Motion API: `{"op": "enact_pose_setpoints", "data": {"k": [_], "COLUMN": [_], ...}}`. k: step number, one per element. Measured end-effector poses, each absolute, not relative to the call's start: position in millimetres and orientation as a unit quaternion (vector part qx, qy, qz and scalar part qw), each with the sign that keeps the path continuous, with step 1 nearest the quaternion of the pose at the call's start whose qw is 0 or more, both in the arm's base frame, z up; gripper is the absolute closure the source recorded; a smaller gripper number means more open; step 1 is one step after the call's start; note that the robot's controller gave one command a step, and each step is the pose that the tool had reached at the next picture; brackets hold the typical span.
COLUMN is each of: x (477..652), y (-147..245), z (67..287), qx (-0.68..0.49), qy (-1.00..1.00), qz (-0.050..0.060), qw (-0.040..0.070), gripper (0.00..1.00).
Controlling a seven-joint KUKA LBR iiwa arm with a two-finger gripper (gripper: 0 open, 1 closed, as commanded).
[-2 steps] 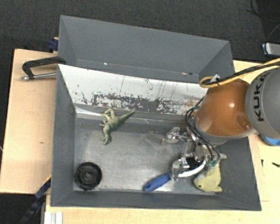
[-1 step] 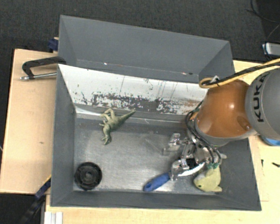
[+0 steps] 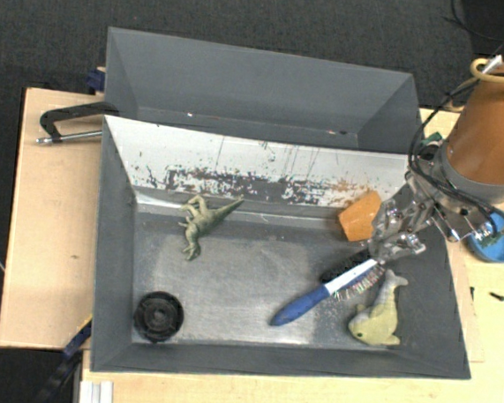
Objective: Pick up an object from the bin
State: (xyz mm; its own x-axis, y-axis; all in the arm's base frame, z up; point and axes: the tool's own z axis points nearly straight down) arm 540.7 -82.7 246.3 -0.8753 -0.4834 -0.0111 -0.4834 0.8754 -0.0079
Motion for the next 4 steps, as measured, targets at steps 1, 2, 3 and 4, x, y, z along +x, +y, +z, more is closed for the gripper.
{"op": "enact_pose_setpoints", "data": {"k": [1, 2, 3, 4], "x": [549.5, 519.5, 520.7, 542.1], "y": [-88, -21, -26, -37], "z": [226, 221, 221, 71], "qx": [-0.203, -0.239, -0.235, -0.15], "qy": [0.979, 0.971, 0.972, 0.989], "qz": [0.0, 0.002, 0.0, 0.001], "qw": [0.001, 0.001, 0.001, 0.004], "gripper": [1.0, 1.0, 0.0, 0.0]}}
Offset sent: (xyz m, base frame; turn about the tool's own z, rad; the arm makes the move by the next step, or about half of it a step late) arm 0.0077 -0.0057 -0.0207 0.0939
